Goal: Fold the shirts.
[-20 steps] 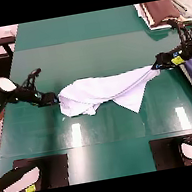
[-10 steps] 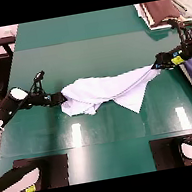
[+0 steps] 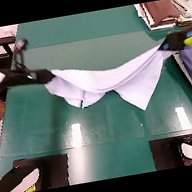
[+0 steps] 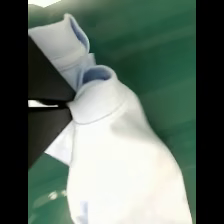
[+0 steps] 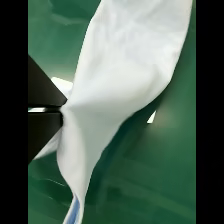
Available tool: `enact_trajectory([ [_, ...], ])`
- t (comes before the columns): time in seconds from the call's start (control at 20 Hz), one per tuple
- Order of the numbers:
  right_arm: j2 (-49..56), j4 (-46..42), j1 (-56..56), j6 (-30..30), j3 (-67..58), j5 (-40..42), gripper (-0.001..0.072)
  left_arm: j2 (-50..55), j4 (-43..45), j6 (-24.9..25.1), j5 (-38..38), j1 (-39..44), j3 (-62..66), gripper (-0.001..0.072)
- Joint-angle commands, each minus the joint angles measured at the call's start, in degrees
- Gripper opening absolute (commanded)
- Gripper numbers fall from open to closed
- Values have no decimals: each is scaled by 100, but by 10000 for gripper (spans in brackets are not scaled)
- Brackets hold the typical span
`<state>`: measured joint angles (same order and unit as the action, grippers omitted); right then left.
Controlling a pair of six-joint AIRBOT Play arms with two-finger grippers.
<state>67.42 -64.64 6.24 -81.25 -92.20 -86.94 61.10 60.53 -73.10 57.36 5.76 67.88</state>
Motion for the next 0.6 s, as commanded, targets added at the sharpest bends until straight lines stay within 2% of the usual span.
enact_trajectory([
  [0.0,-4,-13,-2,35,-1488,-597,15,-807,734,-33,852,2,1362,26],
  [0.2,-138,-516,-2,22,-2691,-791,14,-1659,767,-42,1281,4,2406,25],
  [0.4,-826,-1569,-2,-227,-2299,-761,15,-1867,763,-199,1729,4,3366,24],
  [0.55,-1099,-1794,-2,-365,-1941,-782,14,-1856,778,-190,1727,4,3644,25],
])
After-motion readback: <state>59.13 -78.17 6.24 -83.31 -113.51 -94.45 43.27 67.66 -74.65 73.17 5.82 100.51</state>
